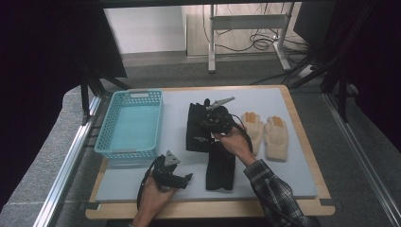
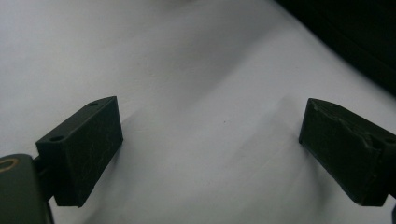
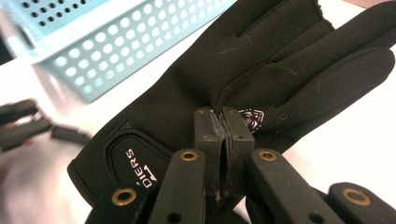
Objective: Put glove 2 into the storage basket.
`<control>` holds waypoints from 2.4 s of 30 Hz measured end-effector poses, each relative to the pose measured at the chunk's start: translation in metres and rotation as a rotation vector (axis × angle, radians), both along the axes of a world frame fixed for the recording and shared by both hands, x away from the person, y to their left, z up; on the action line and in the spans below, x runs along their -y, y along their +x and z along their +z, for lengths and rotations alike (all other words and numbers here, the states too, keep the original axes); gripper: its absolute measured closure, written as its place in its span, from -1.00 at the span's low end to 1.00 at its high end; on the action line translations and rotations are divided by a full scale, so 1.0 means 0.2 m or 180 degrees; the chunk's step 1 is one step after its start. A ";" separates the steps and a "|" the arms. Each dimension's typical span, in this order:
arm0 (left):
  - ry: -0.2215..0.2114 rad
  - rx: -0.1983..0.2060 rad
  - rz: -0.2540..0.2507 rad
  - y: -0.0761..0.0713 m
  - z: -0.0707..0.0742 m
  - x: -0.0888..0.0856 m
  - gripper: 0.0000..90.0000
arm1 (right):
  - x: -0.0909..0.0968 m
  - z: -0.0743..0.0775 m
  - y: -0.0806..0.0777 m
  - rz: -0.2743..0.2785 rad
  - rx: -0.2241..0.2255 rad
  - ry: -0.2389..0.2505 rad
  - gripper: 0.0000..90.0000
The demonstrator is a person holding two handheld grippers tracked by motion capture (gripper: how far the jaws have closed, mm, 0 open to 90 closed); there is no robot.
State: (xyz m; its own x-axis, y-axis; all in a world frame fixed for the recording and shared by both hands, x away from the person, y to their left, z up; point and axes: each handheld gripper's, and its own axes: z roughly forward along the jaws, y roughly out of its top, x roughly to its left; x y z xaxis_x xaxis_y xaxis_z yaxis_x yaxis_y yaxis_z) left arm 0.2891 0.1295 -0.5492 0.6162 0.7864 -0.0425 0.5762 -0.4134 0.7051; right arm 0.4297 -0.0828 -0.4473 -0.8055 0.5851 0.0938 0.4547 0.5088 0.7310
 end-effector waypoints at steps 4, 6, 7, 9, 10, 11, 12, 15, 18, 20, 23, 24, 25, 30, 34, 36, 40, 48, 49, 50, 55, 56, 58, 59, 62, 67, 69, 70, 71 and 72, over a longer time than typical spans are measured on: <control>-0.0001 0.0005 -0.0002 0.00 0.00 0.00 -0.86 | 0.11 0.03 -0.11 -0.0039 0.0018 -0.0003 0.91; -0.0001 0.0004 -0.0001 0.00 0.00 0.00 -0.86 | 0.17 0.03 -0.17 -0.0077 -0.0009 0.0007 0.91; 0.0003 0.0001 -0.0001 0.00 0.00 0.00 -0.86 | 0.20 0.03 -0.20 -0.0097 -0.0013 -0.0002 0.91; -0.0013 0.0006 0.0012 0.00 0.00 0.00 -0.86 | 0.25 0.03 -0.26 -0.0135 -0.0015 -0.0028 0.90; -0.0016 0.0007 0.0014 0.00 0.00 0.00 -0.86 | 0.27 0.03 -0.29 -0.0149 -0.0026 -0.0031 0.90; -0.0016 0.0007 0.0014 0.00 0.00 0.00 -0.86 | 0.30 0.03 -0.32 -0.0155 -0.0024 -0.0030 0.90; -0.0016 0.0007 0.0015 0.00 0.00 0.00 -0.86 | 0.32 0.03 -0.35 -0.0158 -0.0026 -0.0044 0.90; -0.0015 0.0006 0.0014 0.00 0.00 0.00 -0.86 | 0.36 0.01 -0.44 -0.0201 -0.0058 -0.0091 0.90; -0.0015 0.0008 0.0013 0.00 0.00 0.00 -0.86 | 0.38 -0.02 -0.49 -0.0276 -0.0098 -0.0102 0.90; -0.0008 0.0014 0.0007 0.00 0.00 0.00 -0.86 | 0.37 -0.06 -0.50 -0.0299 -0.0160 -0.0112 0.89; -0.0003 0.0013 0.0002 0.00 0.00 0.00 -0.86 | 0.35 -0.14 -0.49 -0.0386 -0.0220 -0.0187 0.88; 0.0008 0.0006 -0.0005 0.00 0.00 0.00 -0.86 | 0.34 -0.17 -0.48 -0.0429 -0.0246 -0.0197 0.87; 0.0002 0.0011 -0.0003 0.00 0.00 0.00 -0.86 | 0.33 -0.19 -0.48 -0.0446 -0.0269 -0.0197 0.84; -0.0006 0.0008 0.0004 0.00 0.00 0.00 -0.86 | 0.31 -0.26 -0.48 -0.0453 -0.0260 -0.0171 0.46; -0.0011 0.0001 0.0009 0.00 0.00 0.00 -0.86 | 0.37 -0.19 -0.48 -0.0412 -0.0058 -0.0149 0.33; -0.0012 0.0001 0.0009 0.00 0.00 0.00 -0.86 | 0.41 -0.18 -0.48 -0.0431 0.0016 -0.0161 0.34; -0.0018 0.0004 0.0008 0.00 0.00 0.00 -0.86 | 0.51 -0.22 -0.49 -0.0348 0.0019 -0.0097 0.48; 0.0000 -0.0012 -0.0014 -0.02 0.00 -0.01 -0.85 | 0.62 -0.35 -0.57 -0.0240 -0.0010 -0.0093 0.65; 0.0013 -0.0017 -0.0028 -0.02 0.00 -0.02 -0.85 | 0.62 -0.36 -0.58 -0.0191 -0.0029 -0.0074 0.74; 0.0012 -0.0017 -0.0039 -0.02 0.00 -0.03 -0.86 | 0.61 -0.37 -0.58 -0.0168 -0.0040 -0.0082 0.80; 0.0058 -0.0028 0.0002 -0.02 0.00 -0.08 -0.93 | 0.55 -0.40 -0.59 -0.0040 -0.0066 -0.0099 0.95; 0.0060 -0.0062 0.0049 -0.02 0.00 -0.10 -1.00 | 0.54 -0.40 -0.59 -0.0027 -0.0058 -0.0107 0.95; 0.0096 -0.0028 0.0034 -0.02 0.00 -0.13 -0.99 | 0.50 -0.41 -0.59 0.0008 -0.0049 -0.0107 0.95; 0.0104 -0.0055 0.0056 -0.02 0.00 -0.14 -1.00 | 0.48 -0.41 -0.59 0.0026 -0.0047 -0.0102 0.95; 0.0083 -0.0070 0.0087 -0.02 -0.01 -0.17 -1.00 | 0.42 -0.41 -0.59 0.0058 -0.0042 -0.0089 0.94; 0.0079 -0.0059 0.0071 -0.02 -0.01 -0.17 -1.00 | 0.31 -0.42 -0.57 0.0108 0.0006 -0.0103 0.93; 0.0076 -0.0059 0.0071 -0.02 -0.01 -0.17 -1.00 | 0.27 -0.42 -0.57 0.0128 0.0019 -0.0116 0.91; 0.0060 -0.0057 0.0080 -0.02 -0.01 -0.17 -1.00 | 0.25 -0.42 -0.57 0.0139 0.0026 -0.0120 0.90; 0.0057 -0.0057 0.0082 -0.02 -0.01 -0.17 -1.00 | 0.23 -0.43 -0.56 0.0147 0.0036 -0.0121 0.90; 0.0050 -0.0059 0.0088 -0.02 -0.01 -0.17 -1.00 | 0.21 -0.43 -0.56 0.0158 0.0049 -0.0121 0.89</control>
State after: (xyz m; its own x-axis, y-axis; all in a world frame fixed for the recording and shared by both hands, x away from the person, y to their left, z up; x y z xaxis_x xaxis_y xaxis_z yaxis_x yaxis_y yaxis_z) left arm 0.2855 0.1633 -0.5513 0.5935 0.8038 -0.0411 0.6003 -0.4082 0.6877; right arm 0.3177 -0.1257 -0.5329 -0.8349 0.5472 0.0596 0.4169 0.5580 0.7175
